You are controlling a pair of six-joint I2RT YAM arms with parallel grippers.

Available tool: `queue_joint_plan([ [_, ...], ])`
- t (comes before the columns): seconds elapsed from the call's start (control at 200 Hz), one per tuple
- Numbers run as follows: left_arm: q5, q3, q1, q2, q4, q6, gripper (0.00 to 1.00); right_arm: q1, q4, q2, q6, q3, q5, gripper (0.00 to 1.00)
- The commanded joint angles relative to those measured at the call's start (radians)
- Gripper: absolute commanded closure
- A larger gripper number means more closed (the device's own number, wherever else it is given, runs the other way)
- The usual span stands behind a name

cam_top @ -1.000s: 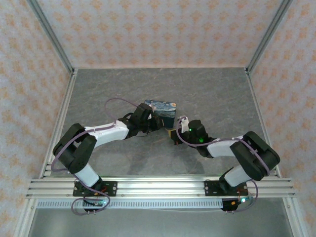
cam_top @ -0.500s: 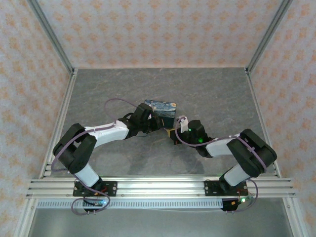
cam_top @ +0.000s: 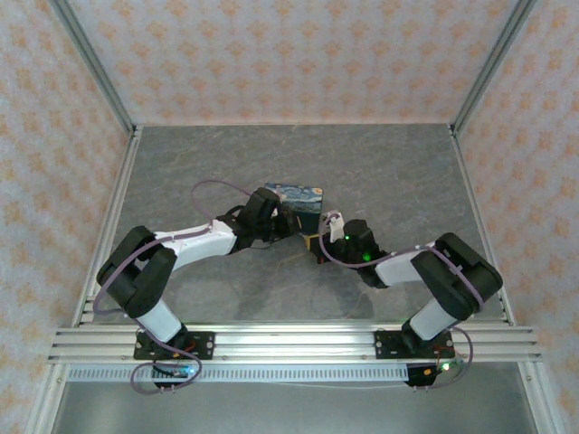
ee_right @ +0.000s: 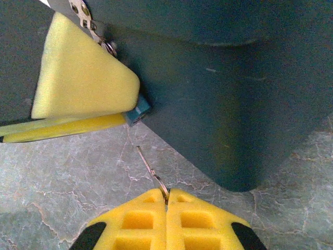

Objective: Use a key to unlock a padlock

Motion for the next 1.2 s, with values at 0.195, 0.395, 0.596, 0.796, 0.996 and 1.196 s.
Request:
queue_joint_plan([
  [0.195, 0.009, 0.038, 0.006, -0.016, 0.008, -0.016, 0.77, 0.004, 0.077, 0.012, 0.010, 0.023, 0.022, 1.00],
  [0.395, 0.012, 0.041, 0.005, -0.016, 0.006, -0.018, 0.77, 0.004, 0.091, 0.012, 0.019, 0.016, 0.039, 1.00],
  [0.596, 0.013, 0.042, 0.005, -0.018, 0.002, -0.018, 0.77, 0.004, 0.095, 0.015, 0.020, 0.020, 0.048, 1.00],
  [0.796, 0.015, 0.046, 0.005, -0.015, 0.002, -0.019, 0.77, 0.004, 0.100, 0.024, 0.022, 0.026, 0.039, 1.00],
  [0.996, 0.018, 0.051, 0.003, -0.013, -0.004, -0.019, 0.77, 0.004, 0.103, 0.032, 0.021, 0.035, 0.028, 1.00],
  [1.196, 0.016, 0.053, 0.001, -0.011, -0.008, -0.018, 0.77, 0.004, 0.117, 0.032, 0.027, 0.035, 0.033, 1.00],
])
